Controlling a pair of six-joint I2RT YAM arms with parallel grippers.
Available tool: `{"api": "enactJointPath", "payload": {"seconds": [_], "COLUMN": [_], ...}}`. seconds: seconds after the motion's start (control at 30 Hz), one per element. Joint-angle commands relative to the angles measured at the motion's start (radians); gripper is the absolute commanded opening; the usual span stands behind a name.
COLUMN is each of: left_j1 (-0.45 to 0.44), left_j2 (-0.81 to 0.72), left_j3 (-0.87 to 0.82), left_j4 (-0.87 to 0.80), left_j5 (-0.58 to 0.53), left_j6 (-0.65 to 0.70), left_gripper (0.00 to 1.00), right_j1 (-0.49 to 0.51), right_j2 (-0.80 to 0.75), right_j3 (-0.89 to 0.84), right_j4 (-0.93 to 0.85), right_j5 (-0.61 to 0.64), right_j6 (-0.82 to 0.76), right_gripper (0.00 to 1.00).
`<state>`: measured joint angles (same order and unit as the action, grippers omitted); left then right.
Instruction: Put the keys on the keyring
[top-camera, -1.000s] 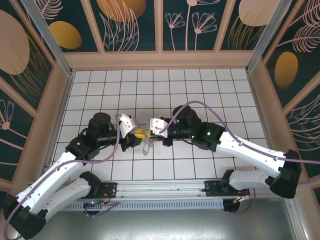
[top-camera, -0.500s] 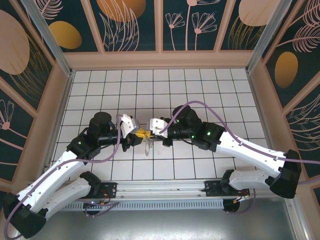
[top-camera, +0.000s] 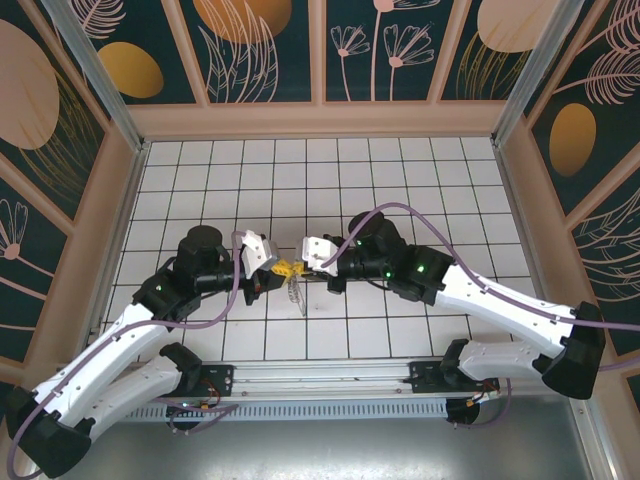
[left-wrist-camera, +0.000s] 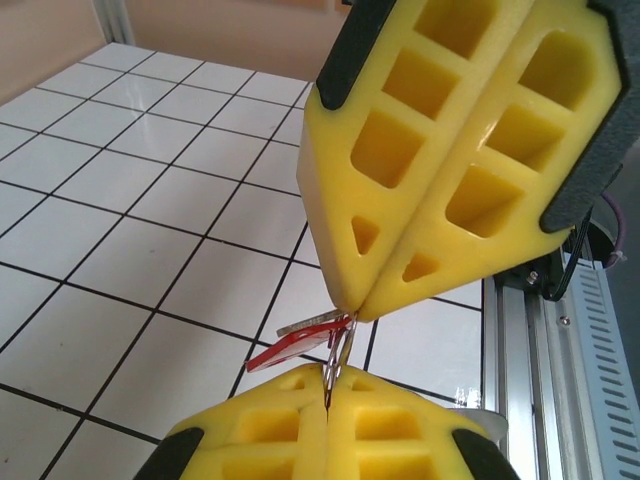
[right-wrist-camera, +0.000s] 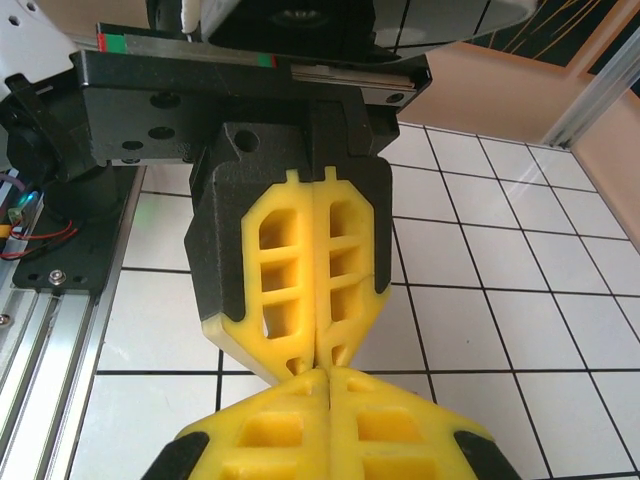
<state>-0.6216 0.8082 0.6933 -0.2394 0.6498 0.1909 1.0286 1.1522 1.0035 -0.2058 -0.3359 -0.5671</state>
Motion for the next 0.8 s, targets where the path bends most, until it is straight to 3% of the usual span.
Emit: {"api": "enactJointPath", "payload": {"seconds": [0.0,0.77], "left_j1": [-0.003,-0.004], "left_j2": [-0.027,-0.049], "left_j3": [-0.012,-0.01], "left_j4": [0.043,0.111], "left_j5": [0.006,0.056], "left_j6": [0.009,-0.043], "left_gripper": [0.0,0.0], "right_j1": [0.001,0.009], "right_j2": [-0.044,-0.105], "right_j3": [-0.025,-0.166], "right_j4": [0.056,0.079], "right_j5": [0.016,0.087], "right_j6": [0.031,0.105], "right_gripper": [0.0,0.0]}}
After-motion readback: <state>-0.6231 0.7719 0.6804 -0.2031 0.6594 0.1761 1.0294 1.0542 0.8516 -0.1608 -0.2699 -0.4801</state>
